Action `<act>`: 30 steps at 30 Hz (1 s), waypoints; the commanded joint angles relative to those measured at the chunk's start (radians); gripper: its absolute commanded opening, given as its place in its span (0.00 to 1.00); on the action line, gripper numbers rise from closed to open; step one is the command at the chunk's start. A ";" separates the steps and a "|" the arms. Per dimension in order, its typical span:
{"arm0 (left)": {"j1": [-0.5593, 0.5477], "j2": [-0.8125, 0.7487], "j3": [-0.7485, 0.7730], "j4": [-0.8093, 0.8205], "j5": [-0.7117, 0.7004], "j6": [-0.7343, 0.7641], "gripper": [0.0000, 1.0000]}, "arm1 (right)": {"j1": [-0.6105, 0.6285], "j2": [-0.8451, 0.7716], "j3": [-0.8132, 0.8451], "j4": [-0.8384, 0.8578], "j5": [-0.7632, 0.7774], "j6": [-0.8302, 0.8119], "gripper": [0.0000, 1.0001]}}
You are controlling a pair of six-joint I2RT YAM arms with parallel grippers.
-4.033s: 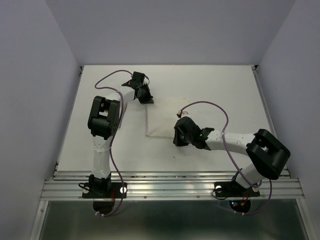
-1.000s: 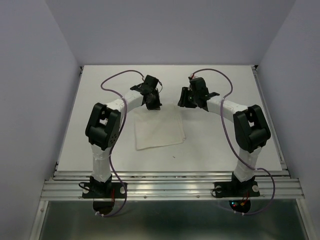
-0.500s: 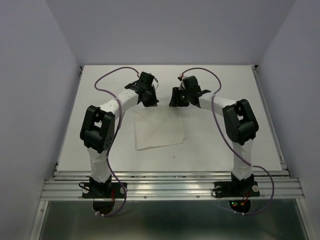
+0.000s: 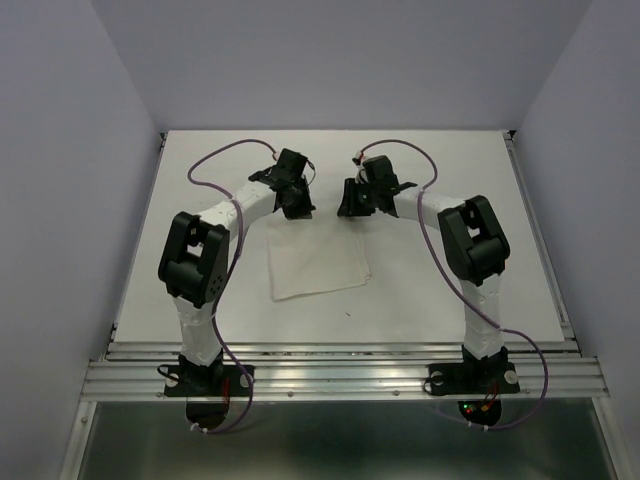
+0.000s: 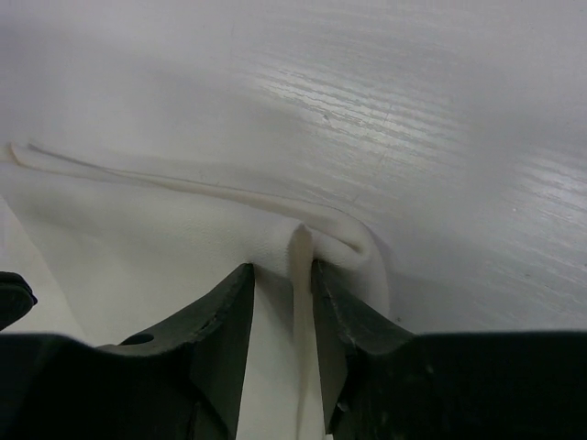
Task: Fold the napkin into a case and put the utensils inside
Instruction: Pick up the lower triangle-folded napkin from the center of the board.
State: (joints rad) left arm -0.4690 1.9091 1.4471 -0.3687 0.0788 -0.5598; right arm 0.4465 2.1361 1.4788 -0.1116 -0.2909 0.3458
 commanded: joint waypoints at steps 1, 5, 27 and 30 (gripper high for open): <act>0.003 -0.070 -0.013 -0.007 -0.016 -0.005 0.00 | 0.006 0.001 0.025 0.058 -0.021 0.007 0.34; 0.003 -0.074 -0.025 -0.004 -0.016 -0.006 0.00 | 0.006 -0.034 -0.006 0.078 -0.001 0.021 0.19; 0.001 -0.101 -0.044 -0.016 -0.036 -0.012 0.00 | 0.006 -0.251 -0.212 0.084 0.282 0.090 0.01; 0.000 -0.101 -0.040 -0.018 -0.039 -0.012 0.00 | 0.006 -0.278 -0.244 0.093 0.335 0.079 0.01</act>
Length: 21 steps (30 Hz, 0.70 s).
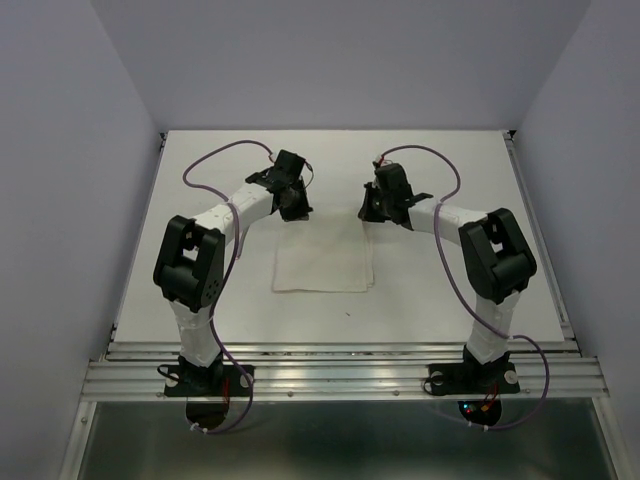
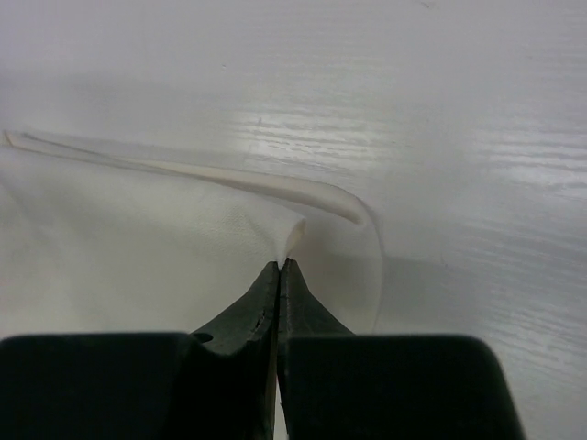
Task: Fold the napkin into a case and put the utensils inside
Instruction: Pick up the lower triangle-folded napkin from the center of the board.
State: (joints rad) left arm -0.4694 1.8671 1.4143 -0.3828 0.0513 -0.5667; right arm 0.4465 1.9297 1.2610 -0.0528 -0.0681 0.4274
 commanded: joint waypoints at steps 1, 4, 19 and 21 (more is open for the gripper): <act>0.000 -0.054 -0.002 -0.005 -0.013 -0.004 0.00 | 0.006 -0.064 -0.028 0.027 0.125 -0.009 0.02; 0.000 -0.039 0.008 -0.007 -0.008 -0.004 0.00 | 0.006 -0.046 -0.021 0.007 0.177 -0.015 0.43; -0.008 -0.028 -0.003 0.002 0.001 -0.005 0.00 | 0.006 0.031 -0.006 -0.016 0.139 -0.009 0.60; -0.006 -0.029 -0.008 0.002 0.002 -0.004 0.00 | 0.006 0.052 -0.003 -0.013 0.134 -0.004 0.55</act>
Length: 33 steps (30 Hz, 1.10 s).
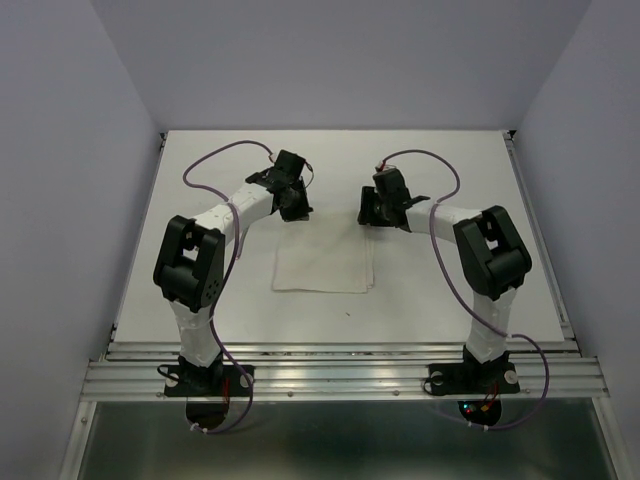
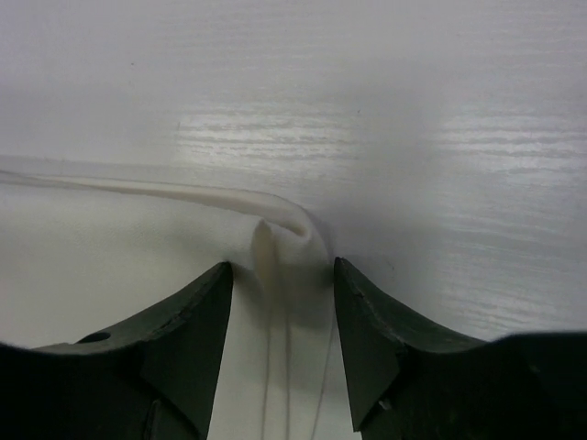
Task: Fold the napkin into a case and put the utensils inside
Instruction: Pick up the lower triangle-folded napkin from the center of the board.
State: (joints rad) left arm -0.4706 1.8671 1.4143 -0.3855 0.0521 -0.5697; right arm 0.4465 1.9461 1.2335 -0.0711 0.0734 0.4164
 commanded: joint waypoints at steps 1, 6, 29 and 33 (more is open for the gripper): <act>-0.005 -0.029 -0.009 0.007 -0.001 -0.001 0.00 | 0.006 0.040 0.023 0.010 -0.009 0.009 0.53; -0.007 -0.039 -0.025 0.013 0.000 -0.002 0.00 | 0.006 0.040 0.021 0.022 -0.018 0.015 0.25; -0.071 0.165 0.156 0.165 0.160 -0.056 0.00 | 0.006 -0.026 0.020 0.013 -0.018 0.015 0.01; -0.071 0.247 0.241 0.126 0.158 -0.050 0.00 | 0.006 -0.015 0.020 0.016 -0.030 0.025 0.01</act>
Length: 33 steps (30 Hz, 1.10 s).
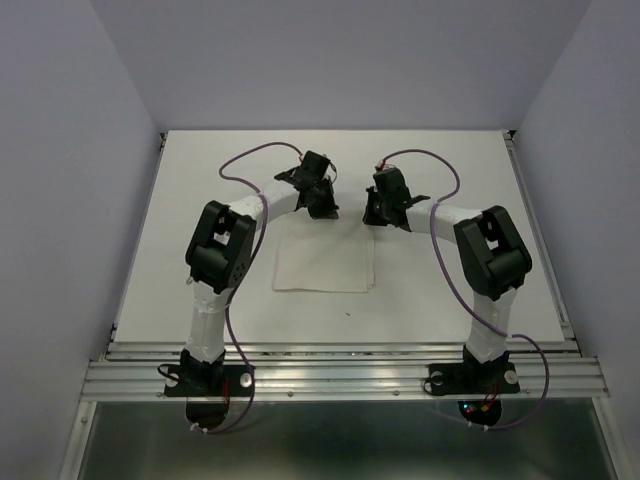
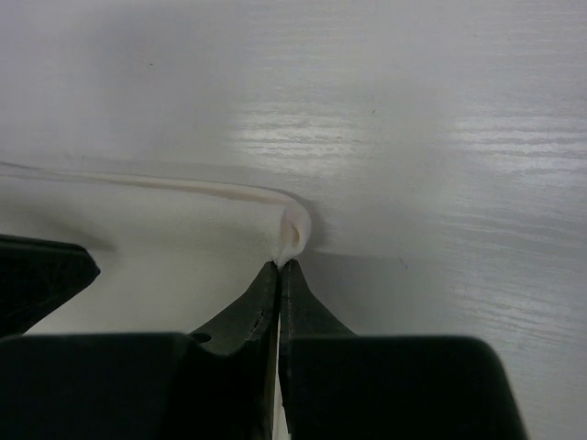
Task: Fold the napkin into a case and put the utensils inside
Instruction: Pick up the lower triangle-folded napkin from the center of the board.
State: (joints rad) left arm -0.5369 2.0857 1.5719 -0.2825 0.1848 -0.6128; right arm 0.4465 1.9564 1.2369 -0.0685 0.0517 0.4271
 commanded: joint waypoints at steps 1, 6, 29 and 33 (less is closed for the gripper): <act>-0.005 0.040 0.102 0.022 0.018 -0.005 0.00 | 0.006 -0.024 0.018 0.013 -0.013 0.016 0.01; -0.005 0.099 0.128 0.026 0.019 -0.004 0.00 | 0.006 -0.031 0.015 0.015 -0.026 0.024 0.01; -0.005 0.108 0.039 0.091 0.070 -0.004 0.00 | 0.006 0.010 0.044 -0.051 0.028 0.010 0.63; -0.005 0.106 0.030 0.095 0.073 -0.005 0.00 | 0.006 0.048 0.061 -0.040 -0.015 0.033 0.57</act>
State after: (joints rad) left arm -0.5369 2.2127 1.6276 -0.1917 0.2512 -0.6262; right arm 0.4465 1.9633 1.2530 -0.1062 0.0673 0.4488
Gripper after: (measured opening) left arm 0.017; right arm 0.603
